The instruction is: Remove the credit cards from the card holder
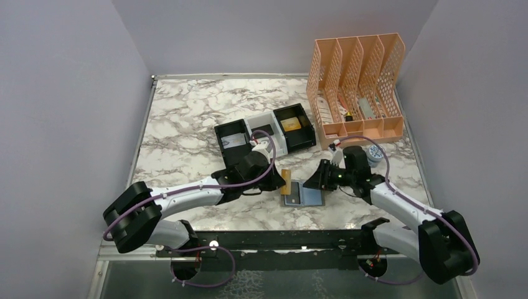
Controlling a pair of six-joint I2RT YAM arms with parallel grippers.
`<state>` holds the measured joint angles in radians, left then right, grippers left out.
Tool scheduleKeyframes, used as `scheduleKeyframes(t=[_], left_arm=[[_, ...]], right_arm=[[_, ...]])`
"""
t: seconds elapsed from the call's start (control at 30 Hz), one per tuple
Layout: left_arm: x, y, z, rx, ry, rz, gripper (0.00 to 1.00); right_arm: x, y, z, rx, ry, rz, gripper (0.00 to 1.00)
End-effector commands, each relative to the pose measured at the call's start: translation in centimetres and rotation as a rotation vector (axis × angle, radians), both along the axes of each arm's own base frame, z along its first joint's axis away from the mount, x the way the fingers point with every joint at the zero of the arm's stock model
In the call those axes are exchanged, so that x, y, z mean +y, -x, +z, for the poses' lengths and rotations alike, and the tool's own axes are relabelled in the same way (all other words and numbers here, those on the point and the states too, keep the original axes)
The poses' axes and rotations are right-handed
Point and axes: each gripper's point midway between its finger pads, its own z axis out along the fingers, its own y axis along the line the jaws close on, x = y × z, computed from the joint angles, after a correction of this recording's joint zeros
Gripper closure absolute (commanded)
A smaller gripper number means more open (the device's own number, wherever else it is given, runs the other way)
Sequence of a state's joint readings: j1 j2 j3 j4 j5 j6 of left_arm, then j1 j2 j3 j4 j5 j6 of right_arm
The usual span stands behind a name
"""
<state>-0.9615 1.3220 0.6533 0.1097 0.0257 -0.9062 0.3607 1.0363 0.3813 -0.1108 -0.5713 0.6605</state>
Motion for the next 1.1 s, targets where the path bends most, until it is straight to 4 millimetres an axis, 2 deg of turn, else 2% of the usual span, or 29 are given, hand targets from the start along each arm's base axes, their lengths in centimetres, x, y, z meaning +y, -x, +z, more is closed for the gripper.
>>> scheduleKeyframes(t=[0.0, 0.13, 0.27, 0.43, 0.53, 0.73, 0.93, 1.07], left_arm=[[1.3, -0.6, -0.3, -0.026, -0.039, 0.045, 1.00], [1.2, -0.7, -0.1, -0.033, -0.013, 0.049, 1.00], [1.2, -0.7, 0.1, -0.043, -0.004, 0.044, 1.00], [2.2, -1.3, 0.2, -0.053, 0.004, 0.042, 1.00], [2.8, -1.9, 0.9, -0.041, 0.087, 0.025, 1.00], [3.5, -1.9, 4.0, -0.129, 0.217, -0.066, 1.00], [4.6, -1.5, 6.9, -0.212, 0.335, -0.104, 1.00], [5.3, -0.9, 9.0, -0.259, 0.433, -0.127, 1.00]], right_arm=[[1.4, -0.1, 0.2, -0.012, -0.049, 0.097, 0.70], [1.4, -0.5, -1.7, 0.036, -0.011, 0.108, 0.70], [0.0, -1.3, -4.1, 0.111, 0.101, 0.012, 0.70], [-1.0, -2.3, -3.4, 0.053, 0.147, -0.054, 0.67], [-0.9, -2.7, -1.8, -0.013, 0.131, -0.045, 0.62], [-0.2, -4.1, 3.2, -0.253, 0.035, -0.040, 0.46], [0.5, -4.3, 8.5, -0.515, -0.060, 0.005, 0.44], [1.5, -3.3, 10.5, -0.519, -0.108, 0.092, 0.44]])
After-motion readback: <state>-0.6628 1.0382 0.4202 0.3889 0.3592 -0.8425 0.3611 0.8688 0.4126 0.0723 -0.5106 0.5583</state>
